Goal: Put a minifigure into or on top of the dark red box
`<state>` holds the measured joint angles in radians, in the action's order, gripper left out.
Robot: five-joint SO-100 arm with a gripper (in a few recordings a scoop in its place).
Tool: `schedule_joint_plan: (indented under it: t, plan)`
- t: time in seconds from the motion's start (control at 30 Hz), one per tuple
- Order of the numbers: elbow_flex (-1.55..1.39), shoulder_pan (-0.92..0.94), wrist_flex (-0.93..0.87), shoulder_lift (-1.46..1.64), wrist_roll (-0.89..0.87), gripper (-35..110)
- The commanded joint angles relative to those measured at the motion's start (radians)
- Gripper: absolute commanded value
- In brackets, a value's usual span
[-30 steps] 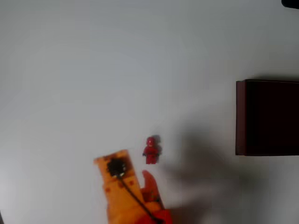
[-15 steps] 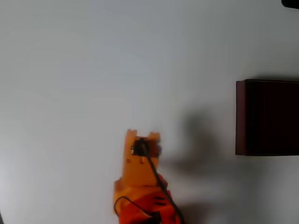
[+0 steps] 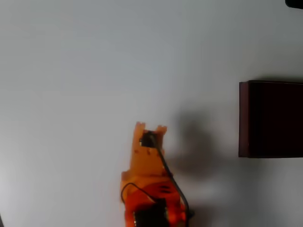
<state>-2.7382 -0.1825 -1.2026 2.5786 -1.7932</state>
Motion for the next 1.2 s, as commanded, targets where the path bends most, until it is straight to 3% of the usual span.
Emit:
schedule_joint_plan:
  t: [0.0,1.17]
  plan:
    - [0.012,0.011,0.023,-0.025,0.009,23]
    - [-0.071,0.046,0.176,-0.140,0.028,23]
